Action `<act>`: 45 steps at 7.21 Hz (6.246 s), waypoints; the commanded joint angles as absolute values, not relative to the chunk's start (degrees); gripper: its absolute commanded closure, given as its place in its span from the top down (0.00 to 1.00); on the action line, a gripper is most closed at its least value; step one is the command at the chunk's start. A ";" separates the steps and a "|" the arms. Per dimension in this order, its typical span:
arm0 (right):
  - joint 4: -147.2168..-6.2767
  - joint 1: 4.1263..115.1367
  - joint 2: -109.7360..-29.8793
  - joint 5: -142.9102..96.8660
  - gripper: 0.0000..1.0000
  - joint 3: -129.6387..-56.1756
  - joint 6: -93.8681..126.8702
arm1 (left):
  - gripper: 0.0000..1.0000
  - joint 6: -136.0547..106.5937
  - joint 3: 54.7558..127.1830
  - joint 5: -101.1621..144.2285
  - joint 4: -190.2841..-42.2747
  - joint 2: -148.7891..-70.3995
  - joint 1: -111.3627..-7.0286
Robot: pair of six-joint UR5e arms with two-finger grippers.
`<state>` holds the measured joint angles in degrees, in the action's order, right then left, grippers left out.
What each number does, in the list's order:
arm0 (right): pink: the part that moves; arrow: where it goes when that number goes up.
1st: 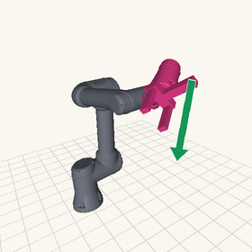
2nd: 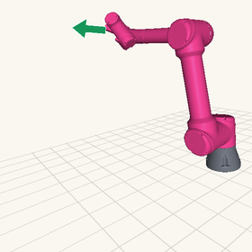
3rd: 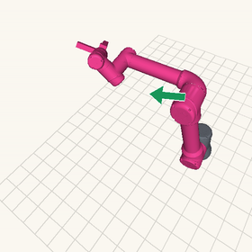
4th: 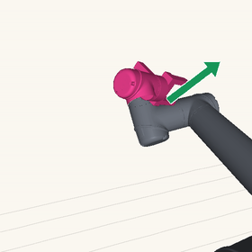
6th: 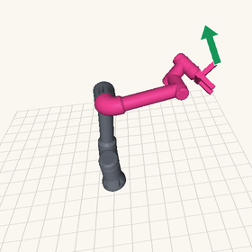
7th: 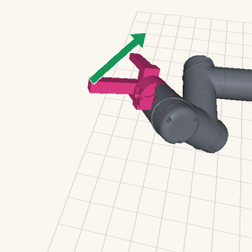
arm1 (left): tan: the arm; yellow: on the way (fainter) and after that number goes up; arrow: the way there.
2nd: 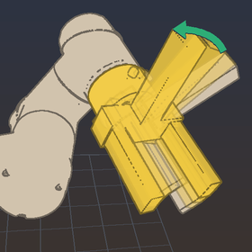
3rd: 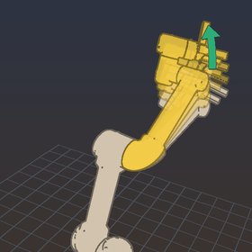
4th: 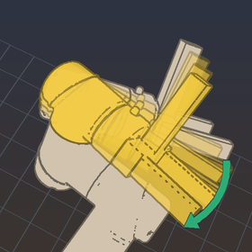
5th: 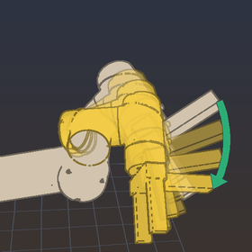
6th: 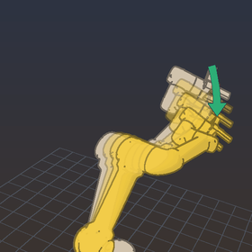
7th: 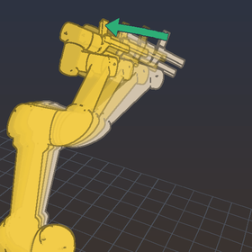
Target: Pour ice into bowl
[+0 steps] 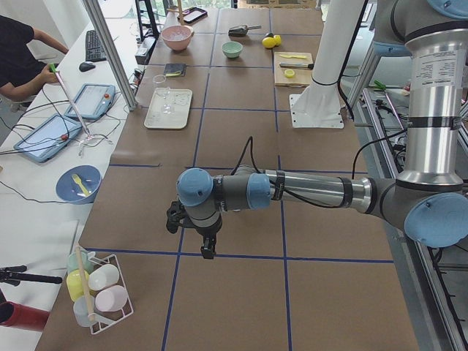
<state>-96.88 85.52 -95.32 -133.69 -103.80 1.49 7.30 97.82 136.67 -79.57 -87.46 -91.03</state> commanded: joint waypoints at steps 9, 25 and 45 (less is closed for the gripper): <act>-83.64 74.75 -94.75 -135.09 1.00 -103.09 14.59 | 1.00 7.56 98.26 137.11 -79.89 -87.01 -90.88; -55.46 54.07 -89.67 -127.26 0.00 -102.02 63.07 | 1.00 7.38 99.05 138.08 -82.71 -87.28 -90.88; -78.31 23.91 -40.69 -105.91 0.22 -81.13 103.27 | 1.00 7.29 99.49 140.01 -92.20 -87.01 -90.53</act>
<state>-78.32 23.96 -40.90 -105.92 -81.86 103.10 7.30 99.49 140.02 -92.19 -87.01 -90.59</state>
